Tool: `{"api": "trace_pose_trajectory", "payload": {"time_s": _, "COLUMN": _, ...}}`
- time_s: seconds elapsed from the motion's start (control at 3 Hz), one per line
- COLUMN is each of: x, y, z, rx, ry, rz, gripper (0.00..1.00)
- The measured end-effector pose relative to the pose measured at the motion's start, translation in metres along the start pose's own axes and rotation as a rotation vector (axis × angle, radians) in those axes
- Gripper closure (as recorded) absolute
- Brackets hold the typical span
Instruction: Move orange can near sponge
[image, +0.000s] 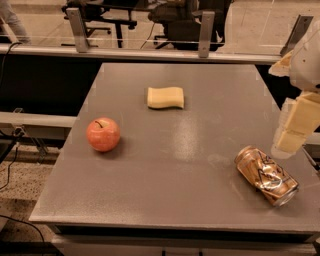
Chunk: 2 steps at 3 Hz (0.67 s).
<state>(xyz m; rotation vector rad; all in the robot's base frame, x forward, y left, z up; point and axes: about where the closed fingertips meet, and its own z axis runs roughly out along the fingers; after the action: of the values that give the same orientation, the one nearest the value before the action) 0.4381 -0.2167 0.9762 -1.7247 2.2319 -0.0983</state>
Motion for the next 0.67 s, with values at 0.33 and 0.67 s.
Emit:
{"api": "trace_pose_trajectory", "payload": {"time_s": 0.33, "x": 0.0000, "y": 0.0000, "z": 0.0000, "rx": 0.000, "ry": 0.000, "rz": 0.000, "gripper": 0.00}}
{"api": "trace_pose_trajectory", "payload": {"time_s": 0.67, "x": -0.0004, "y": 0.0017, "z": -0.0021, "rx": -0.008, "ry": 0.008, "rz": 0.020, "gripper": 0.00}}
